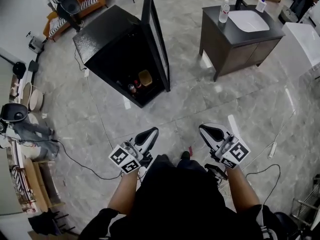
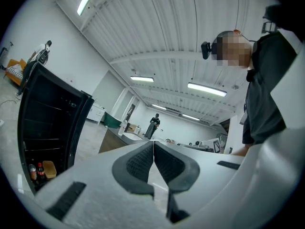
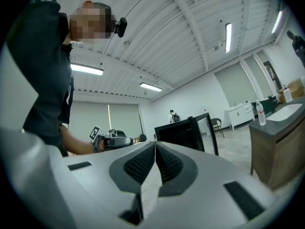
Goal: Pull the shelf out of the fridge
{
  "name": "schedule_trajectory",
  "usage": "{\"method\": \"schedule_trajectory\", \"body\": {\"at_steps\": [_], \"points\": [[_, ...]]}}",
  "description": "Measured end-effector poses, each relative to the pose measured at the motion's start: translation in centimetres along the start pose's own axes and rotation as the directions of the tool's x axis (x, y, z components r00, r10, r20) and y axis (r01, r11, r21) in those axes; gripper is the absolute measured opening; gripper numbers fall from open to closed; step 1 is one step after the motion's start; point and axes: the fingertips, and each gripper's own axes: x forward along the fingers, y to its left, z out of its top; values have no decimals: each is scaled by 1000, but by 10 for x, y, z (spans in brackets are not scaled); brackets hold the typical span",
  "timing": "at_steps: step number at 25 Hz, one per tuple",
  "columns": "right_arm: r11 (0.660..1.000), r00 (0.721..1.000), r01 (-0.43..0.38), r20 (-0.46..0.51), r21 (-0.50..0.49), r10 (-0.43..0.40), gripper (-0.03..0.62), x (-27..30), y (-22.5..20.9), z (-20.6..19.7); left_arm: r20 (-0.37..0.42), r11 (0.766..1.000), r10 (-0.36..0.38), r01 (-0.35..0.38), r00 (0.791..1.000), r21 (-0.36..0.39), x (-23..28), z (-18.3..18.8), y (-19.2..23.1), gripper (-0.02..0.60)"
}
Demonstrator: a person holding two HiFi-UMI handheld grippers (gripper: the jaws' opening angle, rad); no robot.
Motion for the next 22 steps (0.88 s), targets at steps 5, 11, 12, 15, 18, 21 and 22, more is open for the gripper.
{"method": "schedule_trajectory", "body": {"at_steps": [5, 11, 12, 15, 18, 21, 22], "points": [[999, 1000, -26, 4, 24, 26, 26, 15, -19, -3, 23, 999, 48, -48, 999, -7, 5, 7, 23, 23], [999, 999, -40, -23, 33, 40, 26, 44, -44, -9, 57, 995, 84, -81, 995, -64, 15, -2, 62, 23], [998, 999, -42, -28, 37, 44, 26, 49, -49, -8, 67, 993, 94, -88, 993, -79, 17, -1, 70, 23], [998, 997, -52, -49, 46, 54, 26, 66, -66, -2, 104, 990, 108, -97, 989, -103, 29, 10, 90, 23], [997, 996, -60, -59, 42, 62, 26, 92, -88, 9, 124, 988, 118, -104, 985, -115, 38, 22, 116, 23], [996, 994, -87, -70, 31, 89, 26, 127, -102, 20, 146, 983, 142, -123, 979, -134, 40, 37, 145, 23], [995, 992, -98, -78, 27, 100, 26, 139, -106, 22, 154, 982, 148, -127, 977, -139, 40, 41, 153, 23]]}}
